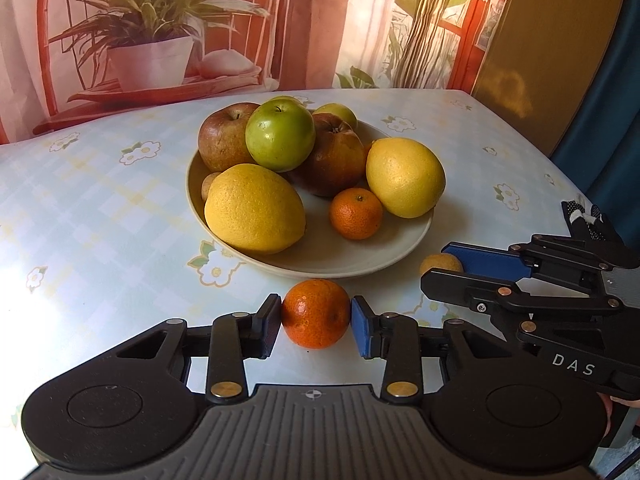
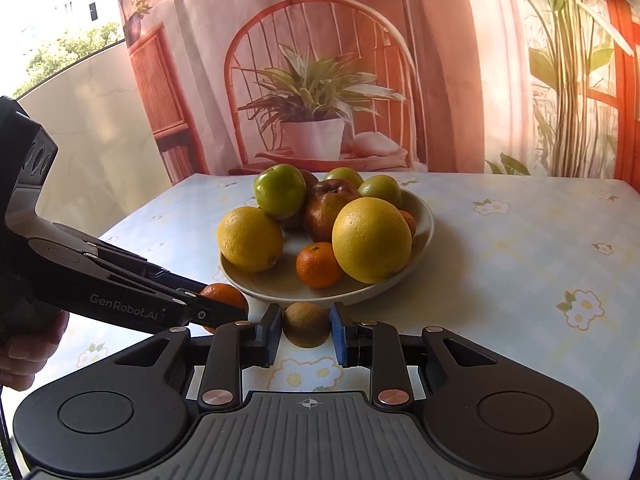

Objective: Organize fruits
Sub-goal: 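Carry the tangerine with the left tool while the right tool carries the kiwi to the plate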

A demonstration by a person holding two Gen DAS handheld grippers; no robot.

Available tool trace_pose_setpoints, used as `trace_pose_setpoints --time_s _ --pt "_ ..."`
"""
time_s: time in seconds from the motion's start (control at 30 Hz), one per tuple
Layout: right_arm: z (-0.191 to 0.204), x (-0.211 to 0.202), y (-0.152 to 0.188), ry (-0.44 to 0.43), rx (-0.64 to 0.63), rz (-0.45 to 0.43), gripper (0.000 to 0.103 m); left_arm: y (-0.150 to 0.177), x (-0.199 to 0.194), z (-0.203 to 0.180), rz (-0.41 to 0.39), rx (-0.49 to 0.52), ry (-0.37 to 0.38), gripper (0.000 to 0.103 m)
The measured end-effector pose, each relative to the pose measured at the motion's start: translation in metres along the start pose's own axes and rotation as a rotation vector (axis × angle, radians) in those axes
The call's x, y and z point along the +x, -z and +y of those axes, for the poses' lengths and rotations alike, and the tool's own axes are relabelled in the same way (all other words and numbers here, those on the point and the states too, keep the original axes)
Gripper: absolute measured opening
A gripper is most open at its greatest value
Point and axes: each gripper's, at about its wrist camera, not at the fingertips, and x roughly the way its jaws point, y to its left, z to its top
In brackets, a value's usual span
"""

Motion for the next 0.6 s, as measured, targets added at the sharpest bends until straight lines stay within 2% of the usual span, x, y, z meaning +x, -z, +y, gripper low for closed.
trace_pose_setpoints --time_s 0.17,0.33,0.47,0.6 --pt "0.003 -0.001 -0.005 -0.002 -0.022 -0.011 0.024 -0.005 -0.013 0.005 -0.035 -0.032 0.025 0.039" --pt "0.002 0.000 -0.014 -0.002 -0.041 -0.027 0.024 -0.021 -0.027 0.012 -0.097 -0.057 0.015 0.039" --pt "0.000 0.006 -0.019 -0.003 -0.048 -0.025 0.024 -0.031 -0.025 0.014 -0.113 -0.070 0.008 0.039" --pt "0.000 0.015 -0.022 0.002 -0.060 -0.016 0.024 -0.039 -0.016 0.011 -0.106 -0.082 0.032 0.039"
